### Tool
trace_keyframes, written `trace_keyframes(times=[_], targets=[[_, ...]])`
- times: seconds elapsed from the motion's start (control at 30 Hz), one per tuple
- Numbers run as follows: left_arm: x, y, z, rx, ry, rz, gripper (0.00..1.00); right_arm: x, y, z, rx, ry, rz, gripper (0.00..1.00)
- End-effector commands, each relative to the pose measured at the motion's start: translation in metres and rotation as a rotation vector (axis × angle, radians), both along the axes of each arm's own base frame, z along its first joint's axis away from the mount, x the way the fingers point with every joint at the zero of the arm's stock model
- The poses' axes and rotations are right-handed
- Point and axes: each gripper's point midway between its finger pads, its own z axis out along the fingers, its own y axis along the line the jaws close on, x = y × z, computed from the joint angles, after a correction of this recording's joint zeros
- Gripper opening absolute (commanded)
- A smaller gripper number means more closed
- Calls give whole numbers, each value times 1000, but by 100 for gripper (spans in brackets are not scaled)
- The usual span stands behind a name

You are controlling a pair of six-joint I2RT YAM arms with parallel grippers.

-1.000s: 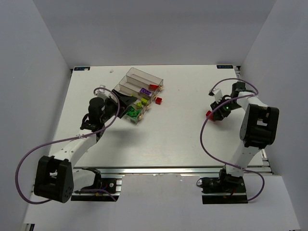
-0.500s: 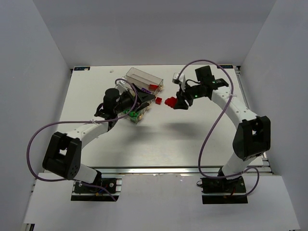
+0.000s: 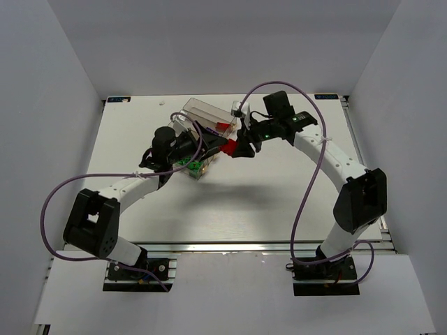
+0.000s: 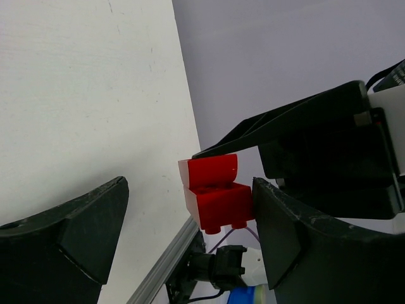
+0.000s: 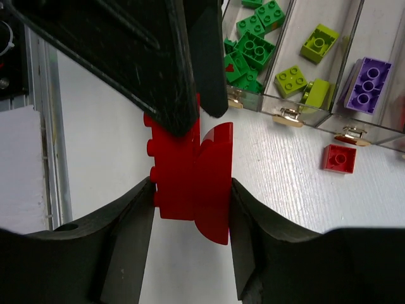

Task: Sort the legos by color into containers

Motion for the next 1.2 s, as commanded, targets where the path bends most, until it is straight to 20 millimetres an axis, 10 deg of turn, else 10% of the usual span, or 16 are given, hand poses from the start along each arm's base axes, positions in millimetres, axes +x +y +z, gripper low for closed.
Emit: trace_keyframes(times=[0.0,0.33,0.83,1.03,1.17], targets=[[-2,-8,15,-11,-48,-47,87,11,9,17,39,-28,-8,0],[-2,-15,5,24,-32,-77,77,16,6,3,-33,-80,-52,0],[-5,-24,-8,60,-4,-131,33,10,9,-6,-99,-156,-55,2],[-14,-24,-9,86,-39,-179,2,10,6,-9,-115,-164,-54,82],[-20,-18,-14,163,-75,-194,3,-1,-2,-9,-67,-102,19,90]])
